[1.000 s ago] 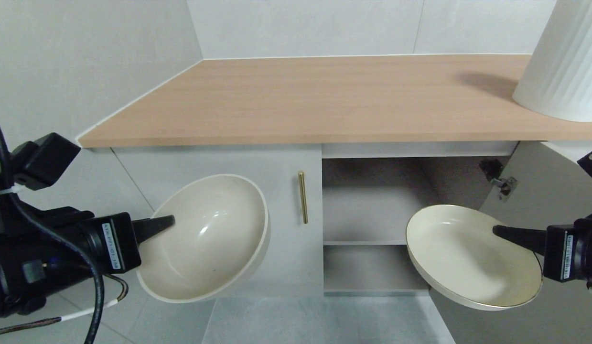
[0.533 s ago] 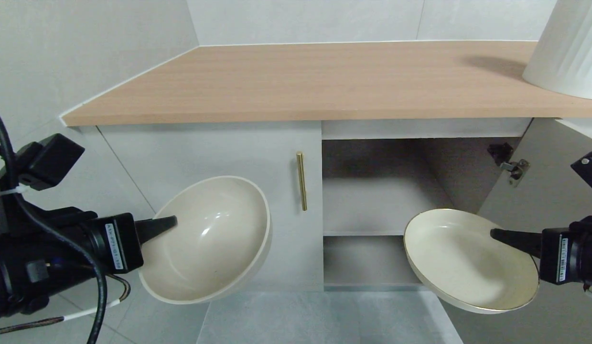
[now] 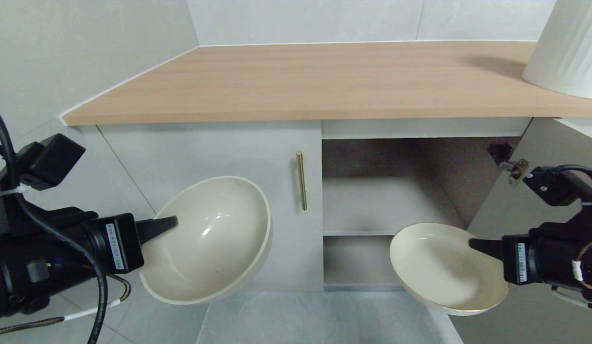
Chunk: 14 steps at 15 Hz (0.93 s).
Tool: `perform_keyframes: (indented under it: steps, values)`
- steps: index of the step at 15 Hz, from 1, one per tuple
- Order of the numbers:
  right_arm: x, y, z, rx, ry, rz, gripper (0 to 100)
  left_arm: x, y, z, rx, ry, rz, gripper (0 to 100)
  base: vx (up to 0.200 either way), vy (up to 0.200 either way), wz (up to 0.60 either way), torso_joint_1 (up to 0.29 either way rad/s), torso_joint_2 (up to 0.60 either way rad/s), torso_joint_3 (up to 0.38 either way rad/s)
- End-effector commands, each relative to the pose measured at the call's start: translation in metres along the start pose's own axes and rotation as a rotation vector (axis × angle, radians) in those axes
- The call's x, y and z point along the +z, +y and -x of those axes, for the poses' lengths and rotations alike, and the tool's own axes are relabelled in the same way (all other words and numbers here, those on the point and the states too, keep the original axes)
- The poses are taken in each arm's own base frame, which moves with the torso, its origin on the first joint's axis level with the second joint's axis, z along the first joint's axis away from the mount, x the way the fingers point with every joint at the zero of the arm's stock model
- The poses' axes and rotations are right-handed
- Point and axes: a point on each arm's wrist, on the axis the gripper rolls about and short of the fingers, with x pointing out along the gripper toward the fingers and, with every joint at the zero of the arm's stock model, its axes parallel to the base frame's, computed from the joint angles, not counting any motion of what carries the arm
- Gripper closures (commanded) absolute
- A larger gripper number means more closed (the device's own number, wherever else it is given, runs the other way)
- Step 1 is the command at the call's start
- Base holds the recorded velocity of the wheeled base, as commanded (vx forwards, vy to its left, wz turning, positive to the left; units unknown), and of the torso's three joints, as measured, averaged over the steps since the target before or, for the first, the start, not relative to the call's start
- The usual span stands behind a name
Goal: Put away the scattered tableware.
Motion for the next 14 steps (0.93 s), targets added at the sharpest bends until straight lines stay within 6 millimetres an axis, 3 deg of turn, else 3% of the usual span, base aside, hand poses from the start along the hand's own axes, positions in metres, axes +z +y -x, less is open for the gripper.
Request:
perform_keyframes:
  steps: [1,3,4,7,9,10,11,14]
  values:
    - [-0.006,0.004,-0.078,-0.046,0.108,0.003,100,0.000,0.000,-0.001,0.002,0.004,0.000,100,0.000,0.000,0.00,0.000,0.00,0.000]
    - [-0.004,-0.001,-0.115,-0.085,0.108,-0.010,100,-0.001,0.000,-0.002,0.003,0.006,0.000,100,0.000,0.000,0.00,0.000,0.00,0.000]
    - [0.002,-0.005,-0.143,-0.103,0.099,-0.022,100,-0.001,0.000,-0.003,0.004,0.009,-0.001,100,0.000,0.000,0.00,0.000,0.00,0.000]
    - [0.012,-0.013,-0.190,-0.129,0.081,-0.041,100,-0.003,0.001,-0.004,0.009,0.017,-0.002,100,0.000,0.000,0.00,0.000,0.00,0.000]
    - [0.013,-0.020,-0.212,-0.189,0.068,-0.056,100,-0.003,0.001,-0.005,0.011,0.018,-0.002,100,0.000,0.000,0.00,0.000,0.00,0.000]
    - [0.013,-0.020,-0.212,-0.189,0.068,-0.056,100,-0.003,0.001,-0.005,0.011,0.018,-0.002,100,0.000,0.000,0.00,0.000,0.00,0.000]
    - [0.008,-0.028,-0.234,-0.275,0.021,-0.100,100,-0.004,0.001,-0.007,0.015,0.028,-0.003,100,0.000,0.000,0.00,0.000,0.00,0.000]
    - [0.002,-0.032,-0.261,-0.393,-0.020,-0.115,100,-0.004,0.001,-0.008,0.017,0.032,-0.003,100,0.000,0.000,0.00,0.000,0.00,0.000]
